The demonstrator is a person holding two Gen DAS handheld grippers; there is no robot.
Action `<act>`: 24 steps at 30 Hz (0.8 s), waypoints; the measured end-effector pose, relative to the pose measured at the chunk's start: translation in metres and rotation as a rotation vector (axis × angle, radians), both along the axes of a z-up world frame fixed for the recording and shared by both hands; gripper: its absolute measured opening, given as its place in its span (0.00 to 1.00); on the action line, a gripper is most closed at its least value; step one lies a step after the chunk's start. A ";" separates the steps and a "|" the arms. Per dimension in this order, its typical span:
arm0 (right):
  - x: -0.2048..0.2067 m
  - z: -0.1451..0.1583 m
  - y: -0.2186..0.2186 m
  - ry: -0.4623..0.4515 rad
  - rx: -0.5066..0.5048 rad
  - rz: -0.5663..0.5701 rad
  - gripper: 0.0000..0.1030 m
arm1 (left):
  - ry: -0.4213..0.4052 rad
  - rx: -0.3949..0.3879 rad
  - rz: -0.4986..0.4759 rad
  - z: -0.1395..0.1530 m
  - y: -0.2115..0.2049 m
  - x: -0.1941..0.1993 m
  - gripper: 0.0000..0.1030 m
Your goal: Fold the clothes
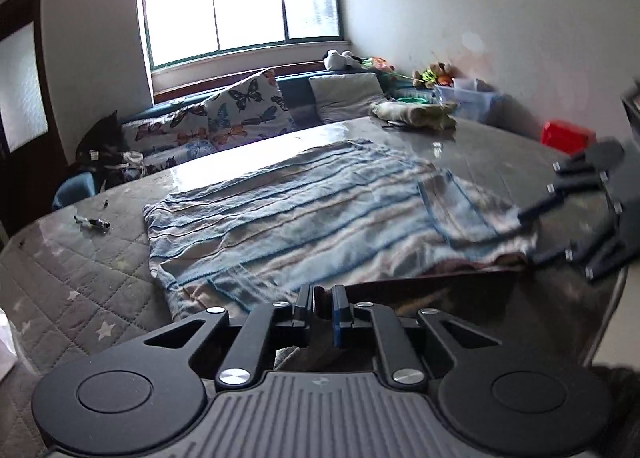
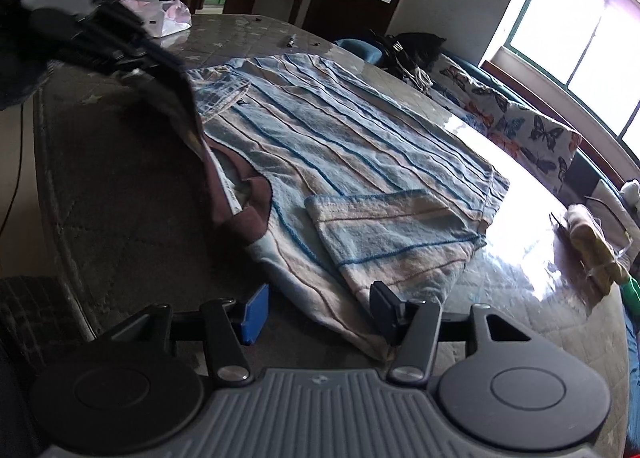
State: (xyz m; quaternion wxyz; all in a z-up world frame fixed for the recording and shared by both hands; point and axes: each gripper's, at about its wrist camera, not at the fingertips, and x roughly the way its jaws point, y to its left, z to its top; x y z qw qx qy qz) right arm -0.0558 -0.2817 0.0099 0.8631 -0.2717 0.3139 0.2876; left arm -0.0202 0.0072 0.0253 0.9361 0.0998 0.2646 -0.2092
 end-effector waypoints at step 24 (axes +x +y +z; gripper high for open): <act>0.056 0.022 -0.002 0.110 0.255 -0.107 0.06 | -0.049 0.165 -0.025 -0.018 0.012 -0.043 0.50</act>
